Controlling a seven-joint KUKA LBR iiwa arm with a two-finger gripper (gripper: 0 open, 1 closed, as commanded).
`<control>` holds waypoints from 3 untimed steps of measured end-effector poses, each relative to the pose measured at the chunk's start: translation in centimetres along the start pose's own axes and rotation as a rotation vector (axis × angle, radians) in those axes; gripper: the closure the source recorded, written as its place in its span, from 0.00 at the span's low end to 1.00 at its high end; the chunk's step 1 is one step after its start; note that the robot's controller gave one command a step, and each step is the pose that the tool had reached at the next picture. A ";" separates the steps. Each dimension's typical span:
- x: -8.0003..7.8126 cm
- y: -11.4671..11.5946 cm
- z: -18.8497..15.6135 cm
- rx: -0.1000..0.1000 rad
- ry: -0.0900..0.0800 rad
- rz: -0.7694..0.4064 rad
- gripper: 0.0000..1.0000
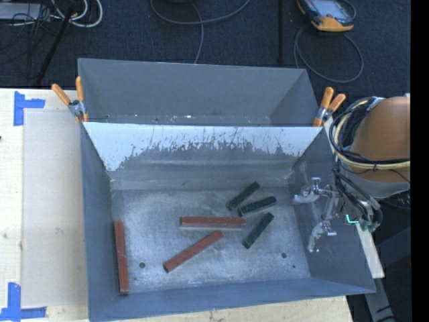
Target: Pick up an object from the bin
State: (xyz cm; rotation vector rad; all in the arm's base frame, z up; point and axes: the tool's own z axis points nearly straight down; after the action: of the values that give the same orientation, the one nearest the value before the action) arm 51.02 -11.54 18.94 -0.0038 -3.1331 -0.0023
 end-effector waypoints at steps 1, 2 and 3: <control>-0.2 0.0 -0.4 0.001 -0.007 -0.003 0.00; -2.1 7.9 9.1 0.001 -0.008 -0.102 1.00; -2.1 7.8 9.2 0.002 -0.008 -0.103 0.00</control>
Offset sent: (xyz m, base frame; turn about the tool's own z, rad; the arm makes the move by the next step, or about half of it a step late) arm 0.0204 0.0772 -0.0913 -0.0987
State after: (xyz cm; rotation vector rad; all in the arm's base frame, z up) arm 53.08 -3.73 9.76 0.1578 -3.1369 -0.0001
